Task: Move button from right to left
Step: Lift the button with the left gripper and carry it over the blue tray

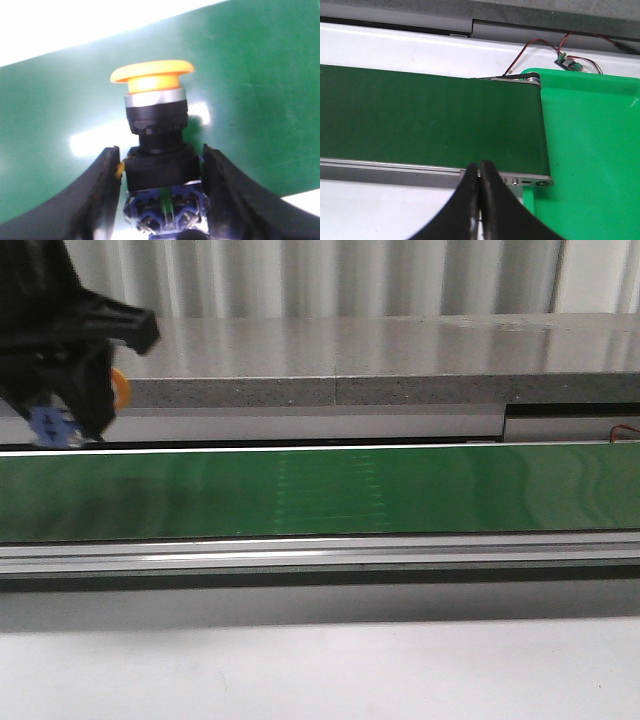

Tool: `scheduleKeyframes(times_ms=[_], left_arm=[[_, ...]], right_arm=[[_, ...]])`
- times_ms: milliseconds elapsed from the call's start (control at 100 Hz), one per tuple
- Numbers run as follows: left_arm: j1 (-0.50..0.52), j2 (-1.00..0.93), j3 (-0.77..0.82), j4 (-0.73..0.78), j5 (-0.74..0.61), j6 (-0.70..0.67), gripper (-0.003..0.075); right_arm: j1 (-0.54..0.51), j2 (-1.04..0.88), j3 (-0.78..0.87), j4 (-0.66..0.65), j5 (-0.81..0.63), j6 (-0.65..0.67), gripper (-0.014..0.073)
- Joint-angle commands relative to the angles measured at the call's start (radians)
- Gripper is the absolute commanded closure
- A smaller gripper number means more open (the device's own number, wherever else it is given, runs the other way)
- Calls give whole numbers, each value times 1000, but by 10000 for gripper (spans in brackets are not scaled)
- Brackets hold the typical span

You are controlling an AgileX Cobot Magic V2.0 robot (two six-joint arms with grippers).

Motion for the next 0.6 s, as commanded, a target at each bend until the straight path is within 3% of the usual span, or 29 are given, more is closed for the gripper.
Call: scheduleKeyframes(times_ms=[0,130,320,490,590], left_arm=[[52,-119,-27,22,26,41,740],[188,-209,-21,22,56,109,740],[498,-258,5,-61,82,298,740],[754,-226,34,-262,-32,415,740],[855,-171,34,-295,-68,420,740]], right_arm=[[-4,-2,-26,10,-68,-4,661],[-4,-2,-26,10,-68,-4,661],[-4,-2,-26,10,-68,-4,661],[-4,-2,-26,10,-68,-4,661],[-4,-2,-26,10,-68,-4,661]])
